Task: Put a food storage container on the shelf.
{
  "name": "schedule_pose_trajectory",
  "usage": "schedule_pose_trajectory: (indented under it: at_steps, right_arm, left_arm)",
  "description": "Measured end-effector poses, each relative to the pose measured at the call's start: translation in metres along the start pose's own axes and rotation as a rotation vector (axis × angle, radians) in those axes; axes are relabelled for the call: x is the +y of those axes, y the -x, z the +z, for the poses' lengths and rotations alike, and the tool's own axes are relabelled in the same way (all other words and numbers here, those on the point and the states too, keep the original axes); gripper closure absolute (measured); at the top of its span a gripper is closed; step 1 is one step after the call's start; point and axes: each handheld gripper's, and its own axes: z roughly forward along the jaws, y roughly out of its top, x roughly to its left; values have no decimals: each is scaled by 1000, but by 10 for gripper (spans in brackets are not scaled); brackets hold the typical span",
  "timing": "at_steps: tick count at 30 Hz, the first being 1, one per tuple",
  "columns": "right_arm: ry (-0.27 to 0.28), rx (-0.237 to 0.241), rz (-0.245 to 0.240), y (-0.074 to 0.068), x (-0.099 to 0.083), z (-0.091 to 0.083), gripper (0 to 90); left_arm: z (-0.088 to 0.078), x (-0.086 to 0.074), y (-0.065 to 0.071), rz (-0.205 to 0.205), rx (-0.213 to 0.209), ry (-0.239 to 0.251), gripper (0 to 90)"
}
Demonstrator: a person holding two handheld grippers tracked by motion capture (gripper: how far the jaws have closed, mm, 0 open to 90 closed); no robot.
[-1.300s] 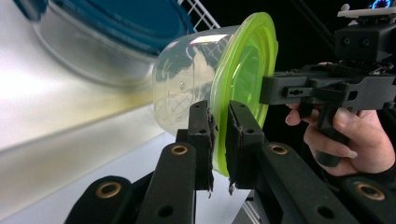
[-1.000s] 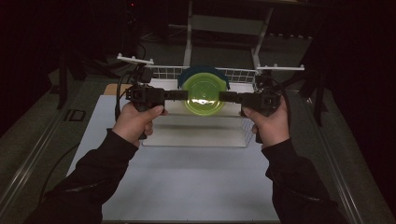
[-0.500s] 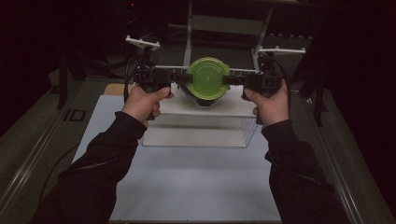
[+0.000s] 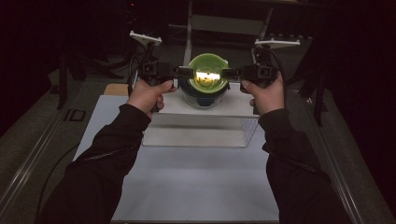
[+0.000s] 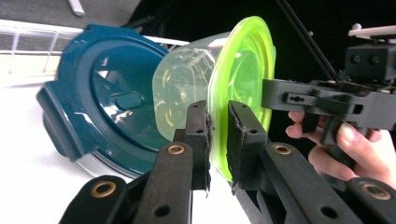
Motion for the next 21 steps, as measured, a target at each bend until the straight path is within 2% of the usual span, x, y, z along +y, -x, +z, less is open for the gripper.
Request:
schedule_pose_trajectory:
  at_steps: [5,8,9,17,21]
  right_arm:
    - [14,6,25,3,6,4,740]
    - [13,22,61,7,8,9,740]
    - [16,30,78,9,8,10,747]
    - [18,17,98,10,12,13,743]
    - [12,18,108,11,14,15,698]
  left_arm:
    - [2,1,-7,-40,-12,18,750]
    - [3,3,-11,-55,-14,33,733]
    - [4,3,-12,-51,-14,33,728]
    - [11,8,-12,-41,29,49,684]
    - [14,10,-14,-24,39,56,620]
